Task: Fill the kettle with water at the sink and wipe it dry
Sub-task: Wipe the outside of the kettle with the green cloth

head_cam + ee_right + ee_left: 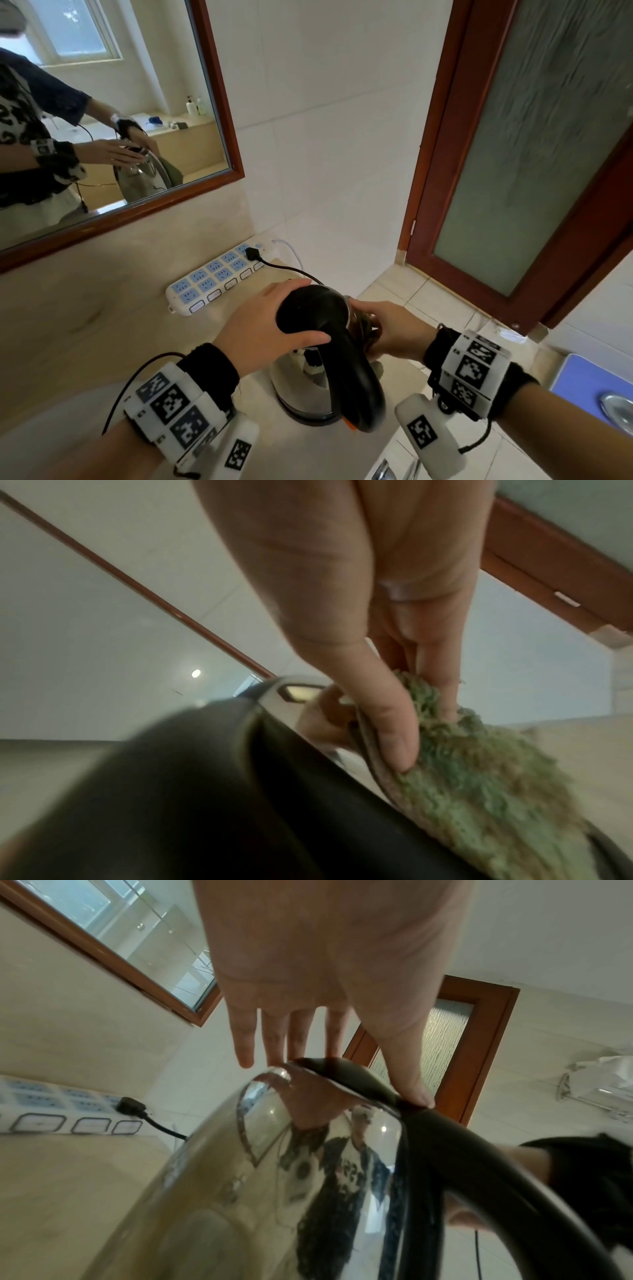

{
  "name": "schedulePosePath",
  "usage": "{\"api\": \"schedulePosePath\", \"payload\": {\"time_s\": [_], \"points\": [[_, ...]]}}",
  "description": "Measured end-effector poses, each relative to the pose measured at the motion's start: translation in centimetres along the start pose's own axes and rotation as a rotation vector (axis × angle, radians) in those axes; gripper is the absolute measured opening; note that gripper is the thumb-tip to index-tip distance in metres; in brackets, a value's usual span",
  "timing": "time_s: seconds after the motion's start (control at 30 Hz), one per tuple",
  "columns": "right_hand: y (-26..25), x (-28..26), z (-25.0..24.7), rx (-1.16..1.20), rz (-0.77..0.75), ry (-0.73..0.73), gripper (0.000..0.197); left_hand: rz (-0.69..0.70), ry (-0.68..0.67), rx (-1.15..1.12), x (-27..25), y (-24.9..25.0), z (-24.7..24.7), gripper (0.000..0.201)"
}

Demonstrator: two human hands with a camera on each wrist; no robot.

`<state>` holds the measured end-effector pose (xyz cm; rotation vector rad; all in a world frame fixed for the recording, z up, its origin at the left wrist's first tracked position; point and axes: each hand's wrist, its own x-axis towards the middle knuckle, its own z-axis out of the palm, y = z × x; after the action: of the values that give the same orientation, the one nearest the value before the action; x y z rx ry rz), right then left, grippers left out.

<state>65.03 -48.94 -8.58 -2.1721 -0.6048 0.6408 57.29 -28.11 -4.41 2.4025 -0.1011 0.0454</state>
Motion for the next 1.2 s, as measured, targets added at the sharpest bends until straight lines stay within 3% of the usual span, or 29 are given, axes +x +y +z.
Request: {"api": "schedulePosePath", "payload": {"time_s": [0.17,0.33,0.5,0.57,0.67,0.77,0.93,1.1,1.2], "points": [[0.6,-0.2,0.9,-0.050,0.044,-0.008,0.071,-0.008,0.003,0.004,-0.1,0.2,0.1,0.071],[-2.9,-1.2,-1.7,0.017,-0.082,0.016,0.080,-0.019,-0.015,0.041,0.0,0.5,-0.1,0.077],[-2.8,-0.1,-1.3,-0.202,-0.056,-0.038,0.083,-0.031,-0.006,0.019,-0.4,0.5,0.1,0.077],[-0.9,0.5,0.0,-0.236,0.022,-0.047,0.074,-0.038,-0.010,0.004,-0.5,0.5,0.2,0.078],[1.2,0.8,1.2,-0.232,0.094,-0.036,0.041,-0.043,-0.025,-0.014,-0.6,0.4,0.1,0.080],[1.0,0.7,-0.1,-0.210,0.105,0.045,0.032,-0.029,-0.033,-0.023,-0.7,0.3,-0.1,0.081],[-5.5,-1.0,-4.6,0.077,-0.060,0.168,0.039,0.000,0.007,-0.113,-0.8,1.3,-1.3,0.085],[-14.1,-2.2,-5.0,0.098,-0.258,0.033,0.037,0.035,0.060,-0.408,-1.5,3.4,-4.0,0.064],[-17.8,-1.7,-3.2,0.096,-0.330,-0.008,0.036,0.020,0.207,-0.481,-3.2,3.1,-6.7,0.054]]}}
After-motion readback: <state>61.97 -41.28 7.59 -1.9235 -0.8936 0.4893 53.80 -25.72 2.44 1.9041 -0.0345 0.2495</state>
